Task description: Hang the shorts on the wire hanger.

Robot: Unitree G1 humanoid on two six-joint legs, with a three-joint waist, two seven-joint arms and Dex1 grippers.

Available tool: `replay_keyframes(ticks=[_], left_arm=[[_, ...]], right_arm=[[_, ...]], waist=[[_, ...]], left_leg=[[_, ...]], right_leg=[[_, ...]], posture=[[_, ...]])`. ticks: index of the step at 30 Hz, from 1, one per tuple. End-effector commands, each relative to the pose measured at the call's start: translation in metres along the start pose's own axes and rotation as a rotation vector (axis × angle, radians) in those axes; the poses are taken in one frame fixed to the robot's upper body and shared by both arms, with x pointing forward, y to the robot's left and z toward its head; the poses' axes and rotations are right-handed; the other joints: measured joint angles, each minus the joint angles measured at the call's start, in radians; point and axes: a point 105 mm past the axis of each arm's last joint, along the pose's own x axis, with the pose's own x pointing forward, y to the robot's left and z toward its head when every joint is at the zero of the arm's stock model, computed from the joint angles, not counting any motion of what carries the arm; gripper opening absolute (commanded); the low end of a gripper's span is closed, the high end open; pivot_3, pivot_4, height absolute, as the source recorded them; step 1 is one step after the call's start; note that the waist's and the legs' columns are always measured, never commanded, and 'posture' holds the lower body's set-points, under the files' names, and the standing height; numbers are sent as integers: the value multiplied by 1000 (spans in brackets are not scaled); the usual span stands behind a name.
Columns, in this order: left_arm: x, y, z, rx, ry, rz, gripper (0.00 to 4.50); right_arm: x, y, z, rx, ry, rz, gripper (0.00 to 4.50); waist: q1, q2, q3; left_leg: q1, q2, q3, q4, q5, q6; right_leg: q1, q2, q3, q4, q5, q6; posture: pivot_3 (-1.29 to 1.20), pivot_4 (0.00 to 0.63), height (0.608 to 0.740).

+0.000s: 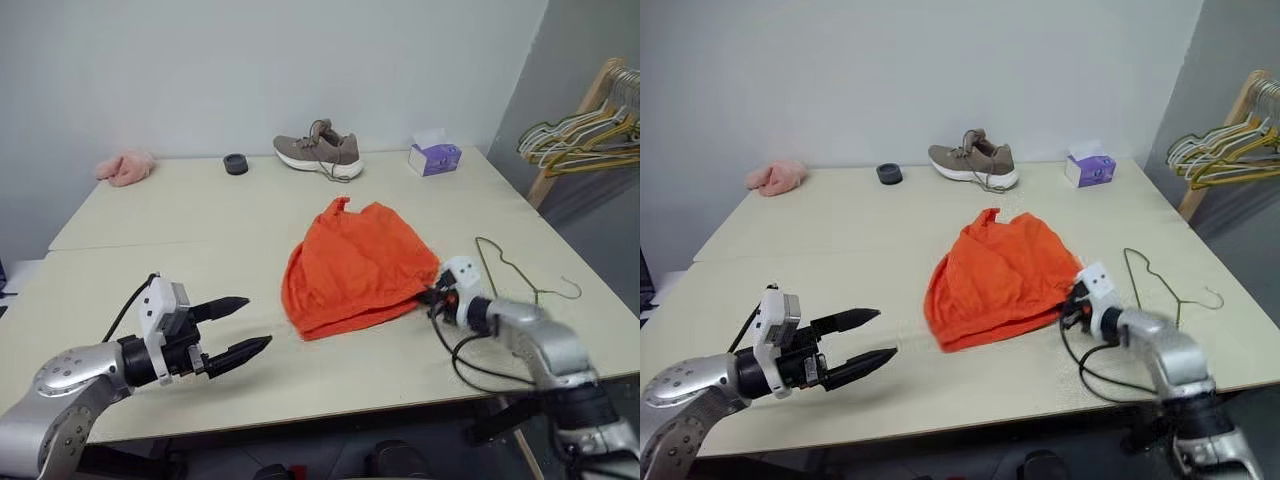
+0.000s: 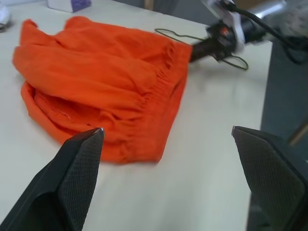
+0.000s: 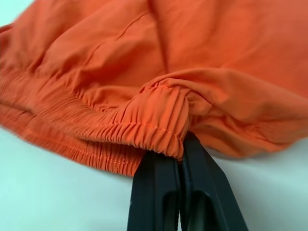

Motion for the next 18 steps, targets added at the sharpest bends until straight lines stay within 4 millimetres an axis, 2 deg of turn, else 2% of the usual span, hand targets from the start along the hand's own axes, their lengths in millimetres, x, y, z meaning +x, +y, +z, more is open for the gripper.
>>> replay_keyframes(ticks=[1,2,4,6,7,9,12,15,18], left_arm=[[1,-5,14,39,-3,-20,4500],[4,-6,16,41,-2,-27,4500],[8,-7,20,43,-3,-33,4500],[11,-7,22,43,-5,-36,4500],[13,-8,23,43,-6,-38,4500],[15,-9,25,42,-7,-41,4500],[16,-11,26,39,-8,-44,4500],[14,-9,22,37,9,-30,4500],[9,-3,16,44,38,-5,4500]], right_arm=[[-4,-39,24,-163,48,-10,29],[-4,-58,30,-231,89,-46,29],[-5,-74,39,-289,153,-41,29],[-3,-71,44,-303,177,37,29],[-3,-68,44,-332,193,76,251],[-4,-64,42,-403,222,127,721],[-10,-66,30,-551,289,149,1772],[-30,-68,13,-778,394,191,2810],[-48,-65,6,-907,440,242,3823]], waist=[[-2,1,0],[-7,1,1],[-20,3,3],[-25,3,3],[-26,3,3],[-26,3,3],[-26,3,3],[-22,4,4],[-24,6,5]], left_leg=[[1,0,0,0,0,0],[0,0,-1,0,0,0],[0,0,-1,0,0,0],[0,0,-1,0,0,0],[-1,0,-2,0,0,0],[-1,1,-4,0,0,0],[-2,1,-5,0,0,0],[-3,0,-6,0,0,0],[-2,-1,-5,0,-1,0]], right_leg=[[0,0,0,0,0,0],[0,0,0,0,0,0],[0,1,1,0,0,0],[0,1,1,0,0,-1],[0,1,0,-1,0,-1],[0,2,0,0,0,-1],[-1,1,0,0,1,-2],[-1,0,0,-1,0,-2],[-1,-1,1,0,-1,1]], posture=[[-159,0,740],[-159,0,740],[-166,0,740],[-165,0,740],[-164,0,740],[-163,0,740],[-161,0,740],[-167,0,740],[-175,0,740]])
